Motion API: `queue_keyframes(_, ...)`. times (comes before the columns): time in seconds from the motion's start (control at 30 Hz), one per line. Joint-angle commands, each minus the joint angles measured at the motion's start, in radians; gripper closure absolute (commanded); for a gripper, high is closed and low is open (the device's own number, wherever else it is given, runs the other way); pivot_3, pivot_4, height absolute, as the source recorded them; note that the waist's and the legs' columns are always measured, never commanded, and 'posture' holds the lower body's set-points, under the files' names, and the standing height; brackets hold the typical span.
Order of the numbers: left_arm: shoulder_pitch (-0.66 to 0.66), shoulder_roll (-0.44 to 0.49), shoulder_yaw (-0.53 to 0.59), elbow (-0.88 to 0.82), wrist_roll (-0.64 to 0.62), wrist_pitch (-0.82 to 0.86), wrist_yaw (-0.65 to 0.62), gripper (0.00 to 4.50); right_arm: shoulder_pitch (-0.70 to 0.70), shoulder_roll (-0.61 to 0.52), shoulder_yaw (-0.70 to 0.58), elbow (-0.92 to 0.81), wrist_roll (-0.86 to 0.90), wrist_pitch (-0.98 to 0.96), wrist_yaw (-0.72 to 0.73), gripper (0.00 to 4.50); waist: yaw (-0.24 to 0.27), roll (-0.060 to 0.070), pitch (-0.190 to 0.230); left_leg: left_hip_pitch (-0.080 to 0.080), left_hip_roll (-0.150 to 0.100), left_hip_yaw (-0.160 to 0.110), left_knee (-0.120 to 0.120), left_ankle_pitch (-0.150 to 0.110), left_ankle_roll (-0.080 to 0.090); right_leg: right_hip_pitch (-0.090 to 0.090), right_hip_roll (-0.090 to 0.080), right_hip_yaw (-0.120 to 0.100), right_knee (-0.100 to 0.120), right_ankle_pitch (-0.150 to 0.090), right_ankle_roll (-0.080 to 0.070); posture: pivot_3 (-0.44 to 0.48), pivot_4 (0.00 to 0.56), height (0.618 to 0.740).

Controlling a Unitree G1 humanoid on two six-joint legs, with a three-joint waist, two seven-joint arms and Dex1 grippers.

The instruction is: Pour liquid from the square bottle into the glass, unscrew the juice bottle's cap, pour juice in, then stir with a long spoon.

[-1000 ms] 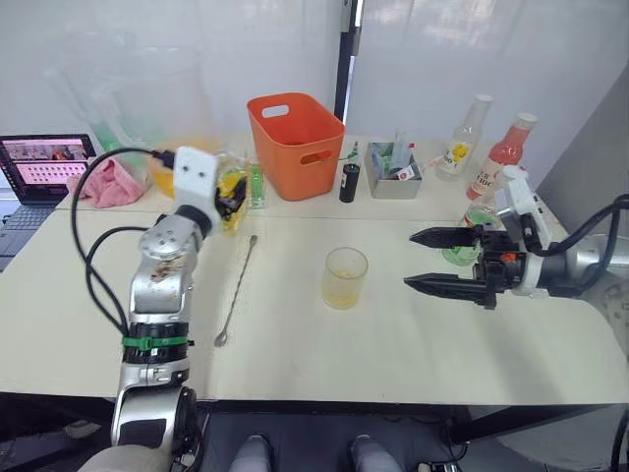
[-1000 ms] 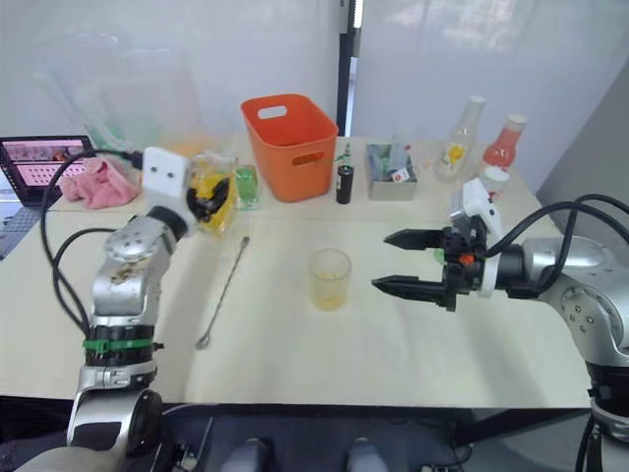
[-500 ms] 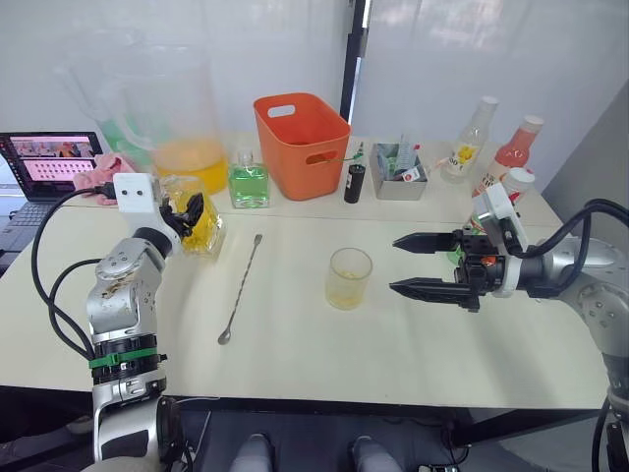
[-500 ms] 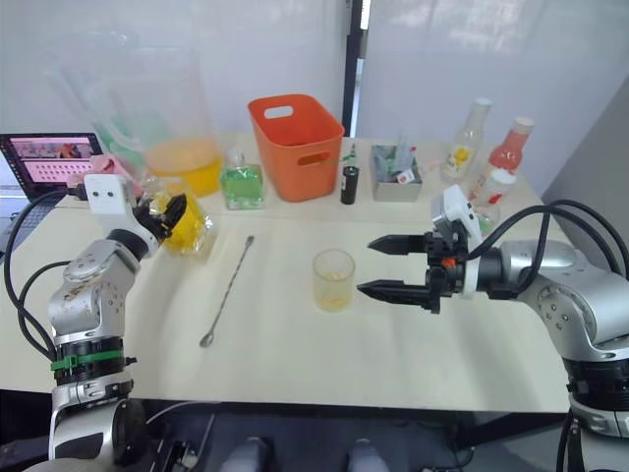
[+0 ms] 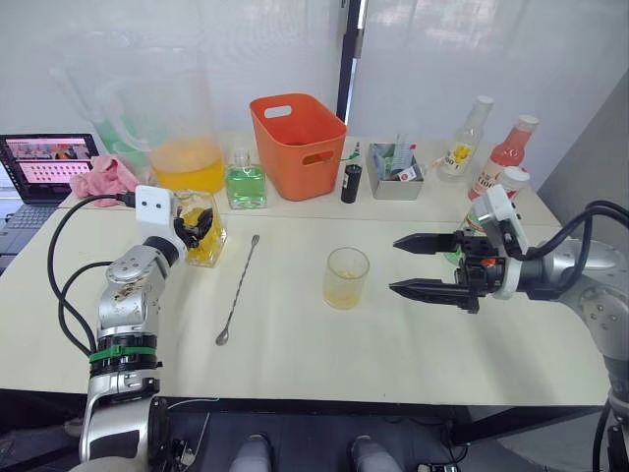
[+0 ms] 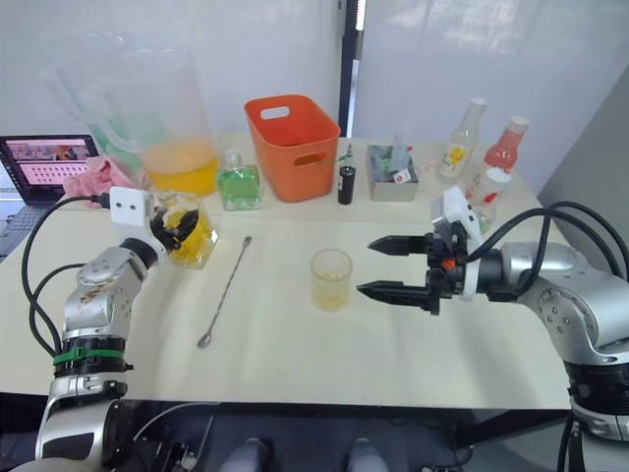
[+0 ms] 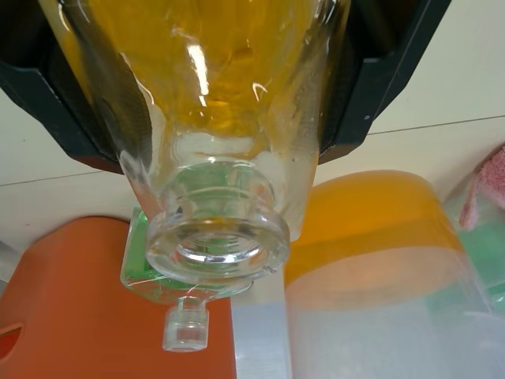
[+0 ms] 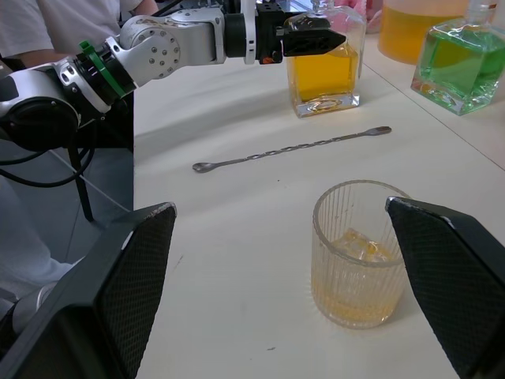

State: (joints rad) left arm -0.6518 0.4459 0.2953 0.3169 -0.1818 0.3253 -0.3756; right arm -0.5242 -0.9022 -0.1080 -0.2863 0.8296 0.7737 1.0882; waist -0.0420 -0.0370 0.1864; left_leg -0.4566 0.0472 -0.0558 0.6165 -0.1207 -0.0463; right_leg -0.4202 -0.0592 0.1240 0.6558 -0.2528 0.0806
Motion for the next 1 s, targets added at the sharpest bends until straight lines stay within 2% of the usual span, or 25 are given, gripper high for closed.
queue_keyframes(0.03,0.003,0.024,0.013,-0.06,-0.009,-0.056,0.009,0.35,0.0,-0.015,-0.044,-0.025,0.015,0.006,-0.002,0.0,0.0,0.0,0.0,0.0,0.0,0.0,0.0,0.0,0.0,0.0,0.0,0.0,0.0,0.0,0.0,0.0,0.15,0.74)
queue_keyframes(0.07,0.004,0.022,0.016,-0.07,-0.014,-0.062,0.012,0.02,0.0,-0.015,-0.045,-0.024,0.014,0.005,-0.001,0.0,-0.001,0.0,0.0,0.0,0.0,0.0,0.0,0.0,0.0,0.0,0.0,0.0,0.0,0.0,0.0,0.0,0.15,0.74)
queue_keyframes(0.3,-0.02,0.019,0.049,-0.193,-0.052,-0.163,0.023,0.02,0.004,-0.01,-0.042,-0.021,0.007,-0.003,0.006,0.0,0.0,0.0,0.0,0.0,0.0,0.0,0.0,0.0,0.0,0.0,0.0,0.0,0.0,0.0,0.0,0.0,0.15,0.74)
queue_keyframes(0.43,-0.066,0.033,0.044,-0.267,-0.08,-0.159,0.011,0.02,-0.001,-0.007,-0.04,-0.018,0.005,-0.004,0.006,0.0,0.001,0.0,0.0,0.0,0.0,0.0,0.0,0.0,0.0,0.001,0.0,0.0,0.0,0.0,0.0,0.0,0.15,0.74)
queue_keyframes(0.63,-0.07,0.105,-0.005,-0.437,-0.272,0.005,-0.191,0.02,-0.008,0.004,-0.04,-0.012,-0.003,-0.013,-0.005,0.0,-0.001,0.0,0.0,0.0,0.0,0.0,0.0,0.0,0.0,0.001,0.0,0.0,0.0,0.0,0.0,0.0,0.15,0.74)
queue_keyframes(0.77,-0.014,0.199,-0.009,-0.533,-0.421,0.189,-0.313,0.02,0.001,0.024,-0.036,0.001,-0.041,-0.056,-0.018,0.0,-0.01,0.0,0.0,0.001,0.0,0.001,0.0,0.0,0.0,0.0,0.0,0.001,0.0,-0.001,0.001,0.0,0.15,0.74)
queue_keyframes(0.9,0.141,0.285,-0.014,-0.587,-0.422,0.199,-0.417,0.02,0.073,0.064,-0.04,-0.006,-0.071,-0.109,-0.03,0.0,-0.016,0.0,0.0,0.002,0.001,0.001,-0.001,0.0,0.0,0.001,0.0,0.0,0.001,-0.003,0.0,0.0,0.15,0.74)
queue_keyframes(1.0,0.216,0.298,0.012,-0.593,-0.463,0.233,-0.431,0.02,0.123,0.09,-0.056,-0.004,-0.094,-0.146,-0.05,0.0,-0.017,0.0,0.0,0.005,0.001,0.001,-0.003,0.0,0.0,0.002,0.0,0.001,0.001,-0.004,-0.001,0.0,0.15,0.74)
